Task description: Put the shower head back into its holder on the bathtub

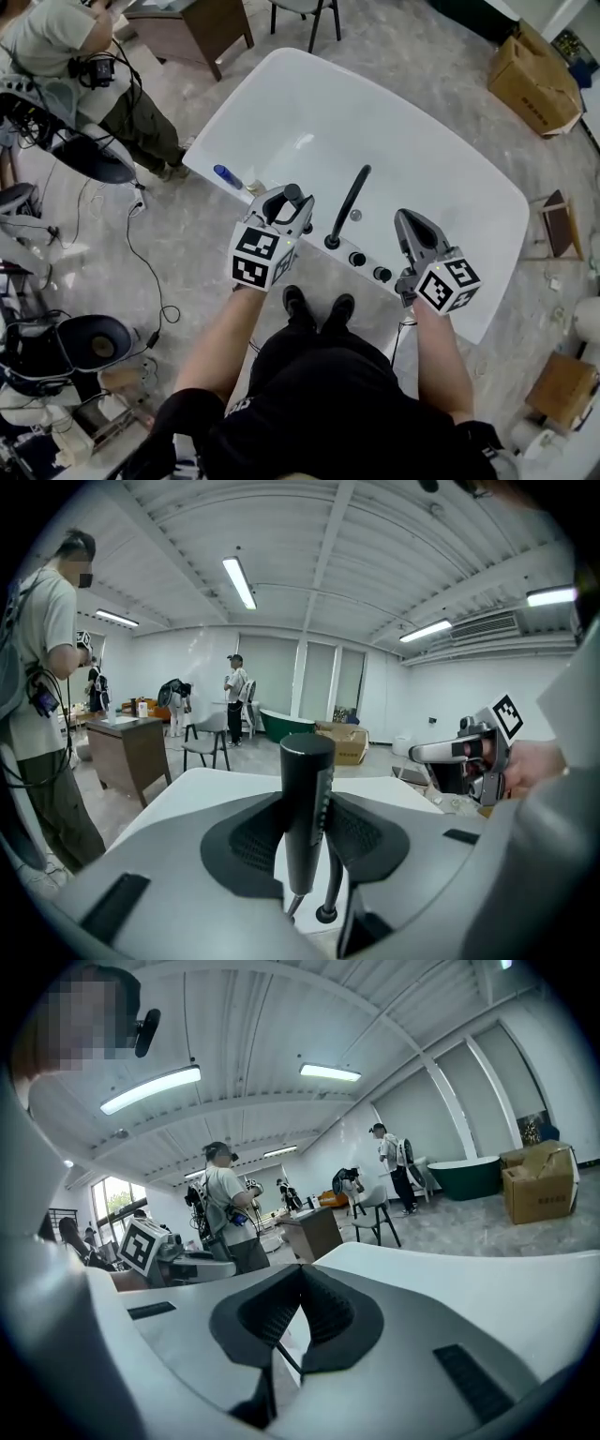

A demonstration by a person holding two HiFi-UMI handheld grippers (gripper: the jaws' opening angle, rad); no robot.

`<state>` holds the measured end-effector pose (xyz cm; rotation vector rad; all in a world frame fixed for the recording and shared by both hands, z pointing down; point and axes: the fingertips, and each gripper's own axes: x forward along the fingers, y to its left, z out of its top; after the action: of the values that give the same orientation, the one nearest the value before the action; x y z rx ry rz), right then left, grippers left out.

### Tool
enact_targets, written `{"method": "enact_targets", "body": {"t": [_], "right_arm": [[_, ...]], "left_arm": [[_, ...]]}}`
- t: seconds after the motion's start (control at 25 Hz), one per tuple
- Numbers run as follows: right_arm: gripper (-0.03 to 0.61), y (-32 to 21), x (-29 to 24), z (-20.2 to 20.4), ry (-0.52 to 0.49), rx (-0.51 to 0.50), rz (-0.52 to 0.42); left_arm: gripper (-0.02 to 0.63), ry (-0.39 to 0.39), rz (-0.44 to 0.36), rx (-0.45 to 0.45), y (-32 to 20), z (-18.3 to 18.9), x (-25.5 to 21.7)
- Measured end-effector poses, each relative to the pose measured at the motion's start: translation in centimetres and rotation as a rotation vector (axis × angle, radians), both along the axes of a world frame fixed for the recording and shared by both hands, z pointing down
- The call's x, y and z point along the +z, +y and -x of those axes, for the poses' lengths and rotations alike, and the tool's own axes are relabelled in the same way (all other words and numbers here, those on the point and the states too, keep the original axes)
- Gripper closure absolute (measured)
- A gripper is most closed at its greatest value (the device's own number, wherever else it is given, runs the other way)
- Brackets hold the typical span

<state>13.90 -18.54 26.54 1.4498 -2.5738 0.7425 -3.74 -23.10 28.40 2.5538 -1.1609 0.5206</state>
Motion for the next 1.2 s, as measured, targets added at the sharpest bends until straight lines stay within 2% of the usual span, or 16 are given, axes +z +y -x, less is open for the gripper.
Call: {"method": "enact_targets", "body": {"t": [0.32, 0.56, 0.84, 1.2], "right_arm": [[0.565, -0.9, 4.1, -0.3, -0.003, 0.013, 0.061], [0.565, -1.1, 8.1, -0.6, -0.01, 0.011, 0.089], [0.565, 0.9, 13.6, -1.6, -0.022, 0.048, 0.174], [0.565, 3.2, 15.1, -1.5, -0.021, 0.071, 0.22]], "left_arm": [[0.471, -0.043, 0.082, 0.019, -1.1, -1.0, 6.8], [0.471, -0.07, 0.157, 0.02, -2.3, -1.5, 13.9], [0.471, -0.13, 0.242, 0.01, -1.5, -1.2, 22.3], [0.471, -0.208, 0.287, 0.036, -0.7, -0.9, 27.7]]}}
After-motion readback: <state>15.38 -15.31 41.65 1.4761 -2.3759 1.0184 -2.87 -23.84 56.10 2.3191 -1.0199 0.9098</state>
